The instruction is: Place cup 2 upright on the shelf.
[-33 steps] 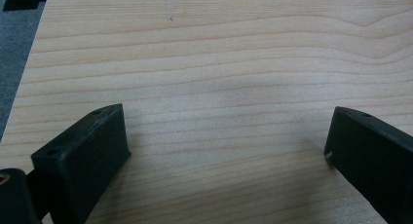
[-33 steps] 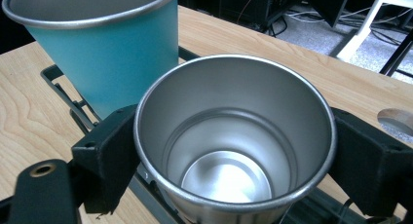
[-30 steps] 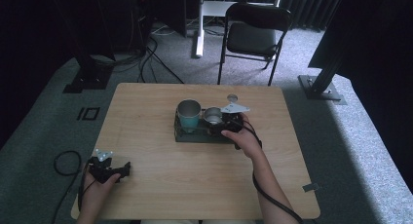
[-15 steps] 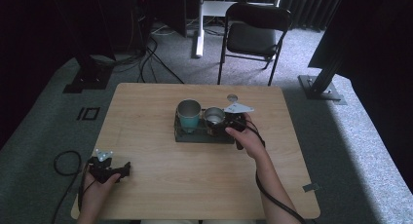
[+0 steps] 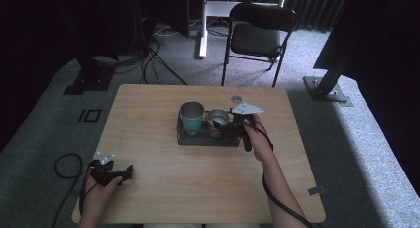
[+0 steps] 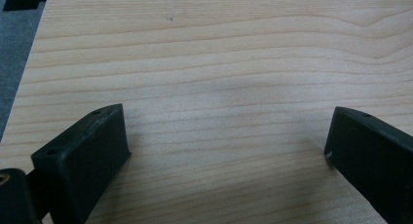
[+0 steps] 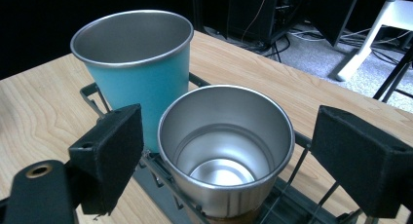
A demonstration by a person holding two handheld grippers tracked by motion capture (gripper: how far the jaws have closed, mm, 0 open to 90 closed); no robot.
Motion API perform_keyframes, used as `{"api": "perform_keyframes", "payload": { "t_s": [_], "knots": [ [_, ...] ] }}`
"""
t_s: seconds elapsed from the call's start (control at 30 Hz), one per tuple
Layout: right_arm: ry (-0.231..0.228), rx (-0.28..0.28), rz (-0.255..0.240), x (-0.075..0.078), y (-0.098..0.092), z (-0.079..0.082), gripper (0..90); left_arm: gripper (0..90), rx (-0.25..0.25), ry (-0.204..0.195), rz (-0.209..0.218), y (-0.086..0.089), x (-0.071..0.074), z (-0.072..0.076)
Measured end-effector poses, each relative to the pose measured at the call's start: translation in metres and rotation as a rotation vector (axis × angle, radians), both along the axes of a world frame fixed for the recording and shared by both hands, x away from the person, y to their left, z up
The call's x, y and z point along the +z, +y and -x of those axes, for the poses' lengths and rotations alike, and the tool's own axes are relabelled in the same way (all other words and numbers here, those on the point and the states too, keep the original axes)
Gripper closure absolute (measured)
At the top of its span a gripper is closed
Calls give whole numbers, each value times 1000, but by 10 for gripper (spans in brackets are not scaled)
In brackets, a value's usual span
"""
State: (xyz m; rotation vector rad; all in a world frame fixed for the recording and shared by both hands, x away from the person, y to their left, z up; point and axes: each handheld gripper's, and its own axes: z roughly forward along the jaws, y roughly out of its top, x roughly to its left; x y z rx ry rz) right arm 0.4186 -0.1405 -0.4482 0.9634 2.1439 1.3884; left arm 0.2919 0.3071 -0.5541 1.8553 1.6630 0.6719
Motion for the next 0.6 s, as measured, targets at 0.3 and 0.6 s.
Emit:
{"api": "perform_keyframes", "payload": {
  "t_s": [0.3,0.6],
  "knots": [
    [-1,11,-14,1,-12,9,119,27,0,0,0,0,0,0],
    [-3,7,-15,-1,-30,20,119,26,1,-1,1,0,0,0]
  ]
}}
